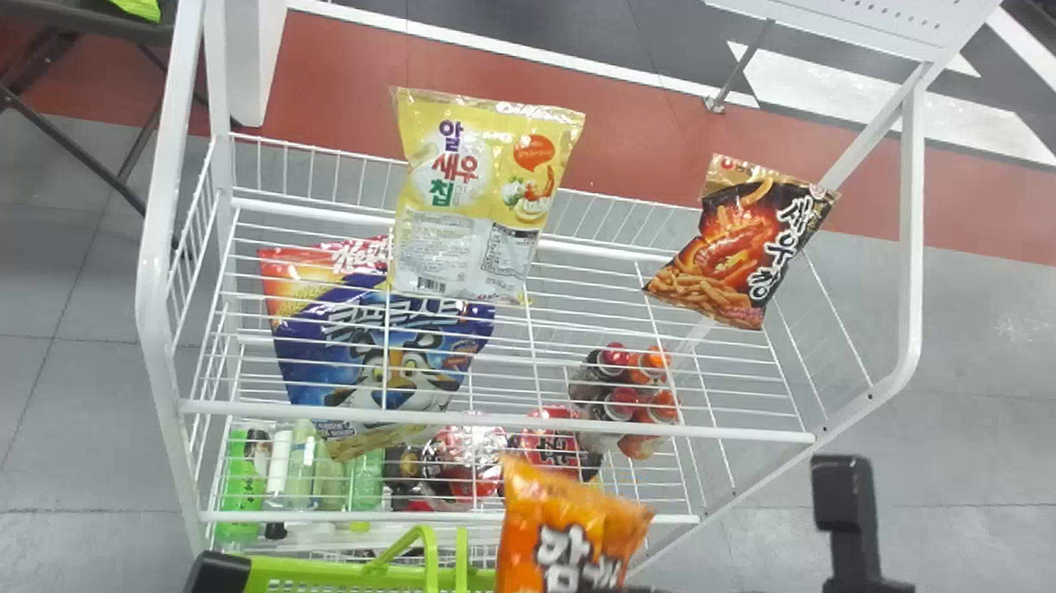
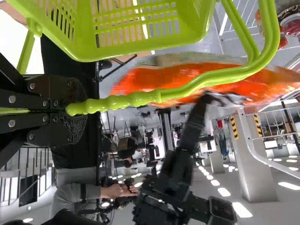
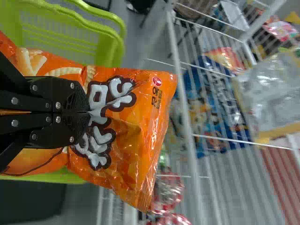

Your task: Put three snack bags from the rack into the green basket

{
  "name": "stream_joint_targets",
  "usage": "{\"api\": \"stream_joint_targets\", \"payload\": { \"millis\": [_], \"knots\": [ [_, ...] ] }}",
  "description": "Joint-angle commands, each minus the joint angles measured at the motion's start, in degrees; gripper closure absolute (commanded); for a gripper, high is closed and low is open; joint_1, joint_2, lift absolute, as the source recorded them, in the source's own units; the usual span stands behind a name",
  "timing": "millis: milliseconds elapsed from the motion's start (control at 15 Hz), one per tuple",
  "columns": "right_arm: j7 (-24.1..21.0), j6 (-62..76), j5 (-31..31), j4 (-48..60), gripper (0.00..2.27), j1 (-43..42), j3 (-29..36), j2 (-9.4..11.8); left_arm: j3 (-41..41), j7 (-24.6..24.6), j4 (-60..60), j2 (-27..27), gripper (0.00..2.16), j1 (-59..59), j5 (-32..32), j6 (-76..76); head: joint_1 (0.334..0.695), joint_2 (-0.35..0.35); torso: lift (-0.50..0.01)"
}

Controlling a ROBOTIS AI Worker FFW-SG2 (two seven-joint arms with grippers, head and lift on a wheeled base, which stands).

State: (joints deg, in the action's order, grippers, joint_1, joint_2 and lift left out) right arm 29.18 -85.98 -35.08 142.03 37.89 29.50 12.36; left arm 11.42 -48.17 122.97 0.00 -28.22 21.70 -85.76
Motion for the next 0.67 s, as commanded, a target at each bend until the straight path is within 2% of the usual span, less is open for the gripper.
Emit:
{"api": "stream_joint_targets", "payload": {
  "millis": [0,200,333,600],
  "knots": [
    [0.79,-1.70,0.01,-2.63,2.24,1.48,-3.22,0.73,0.00,0.01,-0.10,-0.15,1.46,0.00,0.01,0.19,0.695,-0.350,0.000],
    [1.49,0.76,1.15,-8.87,2.24,1.57,-9.64,1.88,0.18,0.18,-0.02,-0.15,1.46,0.09,0.01,0.19,0.695,-0.350,0.000],
    [1.23,7.97,3.35,-12.74,2.24,1.48,-14.30,2.75,0.18,0.27,0.16,-0.15,1.46,0.00,0.01,0.19,0.695,-0.350,0.000],
    [-1.23,19.22,8.89,-21.97,2.24,-1.86,-22.73,3.46,0.44,0.45,0.42,-0.15,1.46,-0.44,0.01,0.19,0.695,-0.350,0.000]
  ]
}}
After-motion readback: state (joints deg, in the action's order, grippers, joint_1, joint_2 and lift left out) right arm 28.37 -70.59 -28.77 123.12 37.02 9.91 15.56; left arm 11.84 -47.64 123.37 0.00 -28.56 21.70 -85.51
